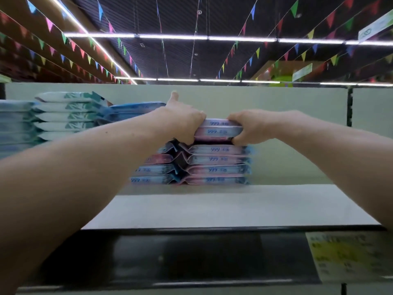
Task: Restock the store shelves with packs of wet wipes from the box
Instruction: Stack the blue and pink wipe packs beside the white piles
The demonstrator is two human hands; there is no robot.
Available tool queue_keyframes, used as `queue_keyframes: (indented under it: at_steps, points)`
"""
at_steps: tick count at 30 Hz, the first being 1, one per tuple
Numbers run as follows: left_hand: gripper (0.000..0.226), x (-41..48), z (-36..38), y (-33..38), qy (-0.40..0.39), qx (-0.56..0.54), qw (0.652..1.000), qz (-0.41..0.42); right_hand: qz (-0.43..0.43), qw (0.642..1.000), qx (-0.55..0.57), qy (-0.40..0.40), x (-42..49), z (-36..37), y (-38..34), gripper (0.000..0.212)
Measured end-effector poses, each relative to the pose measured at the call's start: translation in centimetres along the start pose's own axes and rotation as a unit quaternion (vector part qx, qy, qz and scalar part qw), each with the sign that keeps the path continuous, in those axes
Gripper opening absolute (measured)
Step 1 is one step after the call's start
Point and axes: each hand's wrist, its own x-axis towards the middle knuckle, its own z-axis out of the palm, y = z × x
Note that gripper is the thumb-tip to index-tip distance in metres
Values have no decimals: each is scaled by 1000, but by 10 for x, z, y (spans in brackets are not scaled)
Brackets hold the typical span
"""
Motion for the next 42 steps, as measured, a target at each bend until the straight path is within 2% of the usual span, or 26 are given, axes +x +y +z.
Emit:
queue_keyframes:
  at_steps: [6,11,17,24,27,29,33,37,39,42]
  points:
    - [37,6,-19,-2,-119,-60,991,-18,10,999,31,-9,6,1,3,38]
    - [40,10,-24,3,-136,-20,990,-18,36,982,167,-81,4,-4,9,49]
    - [37,7,-35,11,-172,-60,983,-32,44,981,186,-46,1,0,21,48]
    - [33,7,-28,20,-155,27,987,-39,38,985,166,-16,3,7,16,45]
    - [32,6,-35,17,-190,-84,977,-48,44,980,193,-21,0,6,18,41]
    - [30,8,-36,11,-182,-127,974,-50,61,972,225,-21,-1,5,19,40]
    - [30,11,-28,8,-146,-59,986,-46,78,969,233,-21,-1,7,17,40]
    - [20,12,-26,13,-115,-5,992,-44,73,978,197,-17,0,7,12,39]
    - [22,11,-28,15,-112,2,993,-48,63,983,170,11,-2,6,10,37]
    - [24,7,-30,17,-91,-11,995,-32,36,986,130,93,-5,3,7,31]
